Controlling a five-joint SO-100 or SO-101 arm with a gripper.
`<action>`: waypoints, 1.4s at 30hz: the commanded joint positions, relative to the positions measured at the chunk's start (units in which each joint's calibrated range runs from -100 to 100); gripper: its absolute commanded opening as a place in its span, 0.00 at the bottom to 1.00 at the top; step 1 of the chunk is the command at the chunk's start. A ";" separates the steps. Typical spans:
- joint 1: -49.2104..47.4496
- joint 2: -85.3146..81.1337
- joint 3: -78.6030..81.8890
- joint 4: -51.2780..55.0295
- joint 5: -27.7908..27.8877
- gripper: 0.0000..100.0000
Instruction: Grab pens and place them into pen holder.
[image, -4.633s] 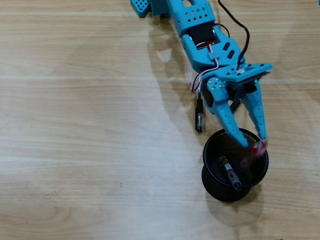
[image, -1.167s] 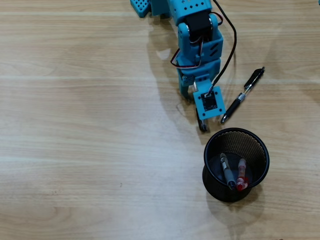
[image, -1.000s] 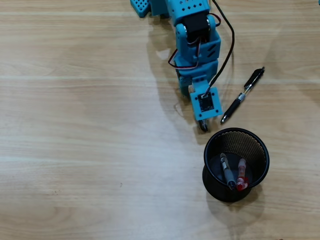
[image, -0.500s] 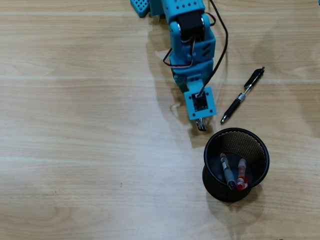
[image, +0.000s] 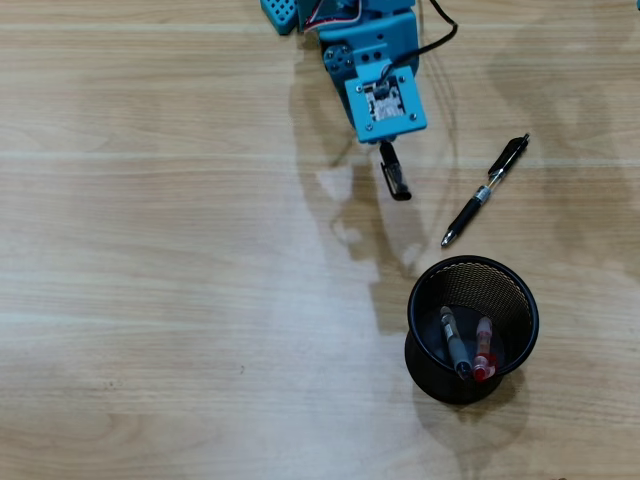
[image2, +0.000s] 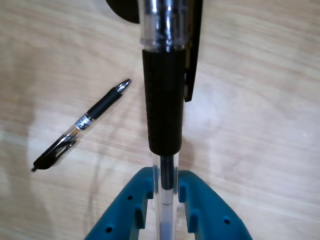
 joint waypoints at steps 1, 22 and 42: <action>-0.66 -3.48 -0.95 -0.37 0.23 0.02; -5.11 6.85 -2.57 -62.44 0.28 0.02; -2.84 32.30 -12.49 -86.72 -0.08 0.03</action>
